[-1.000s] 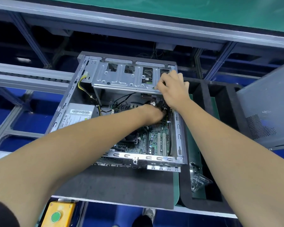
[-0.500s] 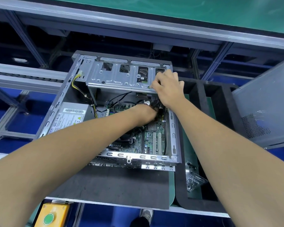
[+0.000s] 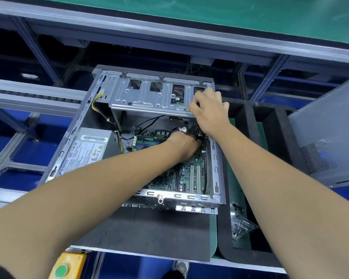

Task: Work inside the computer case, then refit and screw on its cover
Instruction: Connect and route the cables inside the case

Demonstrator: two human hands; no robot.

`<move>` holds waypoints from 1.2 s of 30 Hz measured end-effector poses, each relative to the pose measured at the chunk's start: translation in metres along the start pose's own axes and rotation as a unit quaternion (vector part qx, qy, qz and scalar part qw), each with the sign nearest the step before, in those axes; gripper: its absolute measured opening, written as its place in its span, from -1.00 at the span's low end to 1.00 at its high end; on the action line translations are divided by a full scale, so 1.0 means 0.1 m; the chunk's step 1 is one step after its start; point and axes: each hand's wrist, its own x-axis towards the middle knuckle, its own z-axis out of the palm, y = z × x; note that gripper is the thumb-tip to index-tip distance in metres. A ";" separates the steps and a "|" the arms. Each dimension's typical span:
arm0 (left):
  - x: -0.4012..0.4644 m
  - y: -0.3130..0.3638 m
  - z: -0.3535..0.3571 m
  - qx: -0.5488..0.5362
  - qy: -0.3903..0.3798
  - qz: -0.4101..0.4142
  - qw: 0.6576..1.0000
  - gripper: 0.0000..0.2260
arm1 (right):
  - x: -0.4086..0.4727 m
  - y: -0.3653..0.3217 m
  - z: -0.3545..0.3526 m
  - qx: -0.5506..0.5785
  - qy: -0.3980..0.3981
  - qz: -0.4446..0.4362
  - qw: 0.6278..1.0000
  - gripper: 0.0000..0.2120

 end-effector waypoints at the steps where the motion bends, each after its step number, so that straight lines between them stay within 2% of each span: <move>1: 0.01 0.00 -0.01 0.003 -0.007 -0.001 1.000 -0.63 | 0.00 0.00 0.00 0.001 0.001 -0.001 1.000 -0.81; 4: -0.01 -0.03 -0.02 0.000 -0.018 0.000 1.000 -0.63 | -0.01 -0.01 0.00 0.001 -0.002 -0.003 1.000 -0.81; 10: -0.07 -0.01 0.00 -0.086 -0.043 -0.020 0.995 -0.46 | -0.03 -0.02 -0.03 0.014 -0.005 0.003 1.000 -0.83; 13: -0.07 -0.02 -0.07 -0.080 -0.039 -0.025 0.996 -0.39 | -0.03 -0.04 -0.04 0.007 -0.006 0.007 1.000 -0.84; 19: -0.07 0.08 -0.07 0.021 -0.003 -0.002 1.000 -0.66 | -0.03 -0.05 -0.04 0.017 -0.007 0.008 1.000 -0.84; 26: -0.06 0.08 -0.11 0.017 -0.015 0.006 1.000 -0.66 | -0.03 -0.04 -0.05 0.012 -0.009 0.007 1.000 -0.84; 33: -0.04 0.04 -0.15 -0.085 -0.048 -0.042 0.994 -0.63 | -0.03 -0.04 -0.05 -0.003 -0.011 0.007 1.000 -0.84; 36: -0.01 0.02 -0.14 -0.097 -0.071 -0.048 0.992 -0.62 | -0.04 -0.04 -0.04 -0.008 -0.012 0.007 1.000 -0.84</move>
